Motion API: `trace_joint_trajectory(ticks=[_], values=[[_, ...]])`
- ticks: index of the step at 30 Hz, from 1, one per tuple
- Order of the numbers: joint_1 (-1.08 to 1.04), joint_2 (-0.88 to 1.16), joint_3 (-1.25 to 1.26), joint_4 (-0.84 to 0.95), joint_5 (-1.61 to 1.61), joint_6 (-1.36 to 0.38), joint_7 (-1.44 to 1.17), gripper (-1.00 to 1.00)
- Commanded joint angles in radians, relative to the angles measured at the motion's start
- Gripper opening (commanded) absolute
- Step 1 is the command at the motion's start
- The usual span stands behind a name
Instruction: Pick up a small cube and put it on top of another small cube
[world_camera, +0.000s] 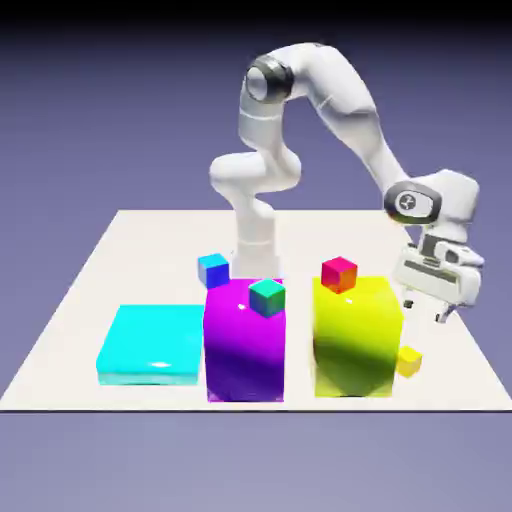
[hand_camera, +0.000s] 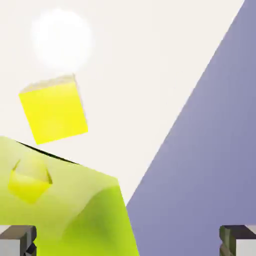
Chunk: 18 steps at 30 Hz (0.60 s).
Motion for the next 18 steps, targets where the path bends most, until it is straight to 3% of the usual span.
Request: trace_joint_trajectory(ticks=[1, 6, 10, 11, 18], values=[[0.004, 0.036, 0.018, 0.013, -0.037, -0.026, -0.004, 0.0], [-0.007, 0.143, 0.065, -0.01, -0.165, -0.088, 0.094, 0.0], [0.018, 0.282, -0.026, 0.032, -0.298, -0.021, 0.169, 0.0], [0.018, 0.282, -0.026, 0.032, -0.298, -0.021, 0.169, -1.0], [0.071, 0.137, -0.001, 0.042, -0.142, -0.139, 0.105, -1.0]])
